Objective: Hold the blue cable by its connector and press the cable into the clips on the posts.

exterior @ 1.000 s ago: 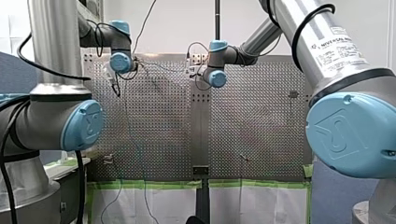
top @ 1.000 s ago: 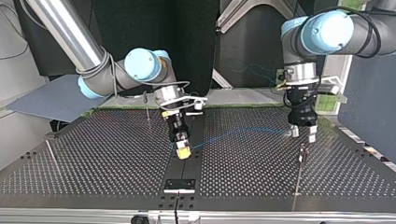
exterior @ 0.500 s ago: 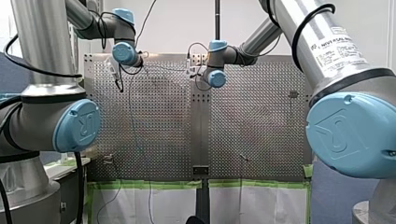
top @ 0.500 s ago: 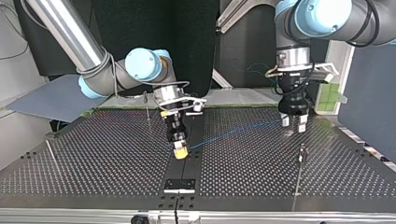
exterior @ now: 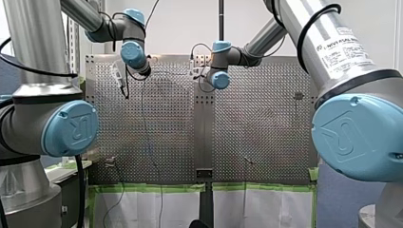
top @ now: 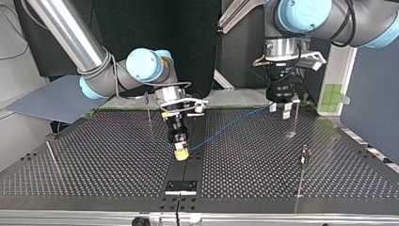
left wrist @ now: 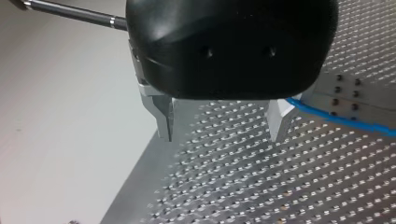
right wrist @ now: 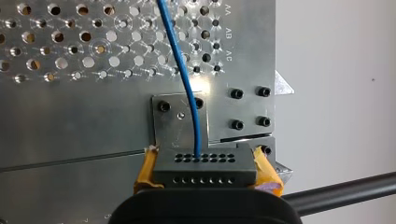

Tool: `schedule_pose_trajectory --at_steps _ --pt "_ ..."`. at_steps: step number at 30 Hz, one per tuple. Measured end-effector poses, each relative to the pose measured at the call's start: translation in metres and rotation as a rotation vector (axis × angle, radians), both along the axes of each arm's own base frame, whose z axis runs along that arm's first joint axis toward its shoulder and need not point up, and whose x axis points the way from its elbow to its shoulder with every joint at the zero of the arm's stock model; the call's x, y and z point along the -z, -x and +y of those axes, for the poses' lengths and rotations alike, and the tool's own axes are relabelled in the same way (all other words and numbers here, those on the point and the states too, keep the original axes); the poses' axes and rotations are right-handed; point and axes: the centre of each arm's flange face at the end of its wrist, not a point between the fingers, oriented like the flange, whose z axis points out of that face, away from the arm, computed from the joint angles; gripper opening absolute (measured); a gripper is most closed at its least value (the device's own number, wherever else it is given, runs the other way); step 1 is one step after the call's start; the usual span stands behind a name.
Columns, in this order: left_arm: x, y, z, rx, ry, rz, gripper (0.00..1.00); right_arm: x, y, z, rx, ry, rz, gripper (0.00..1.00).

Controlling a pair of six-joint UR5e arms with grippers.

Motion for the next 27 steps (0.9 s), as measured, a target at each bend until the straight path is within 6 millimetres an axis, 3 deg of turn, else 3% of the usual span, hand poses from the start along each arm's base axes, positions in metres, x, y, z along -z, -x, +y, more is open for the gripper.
schedule_pose_trajectory --at_steps 10,27 --pt "0.006 0.021 -0.021 0.054 -0.052 0.069 1.0 0.0 0.0 0.0 0.012 0.0 -0.006 0.0" --pt "0.003 0.02 -0.033 0.191 -0.041 0.066 1.0 0.0 -0.004 0.004 0.023 -0.001 -0.012 0.0"
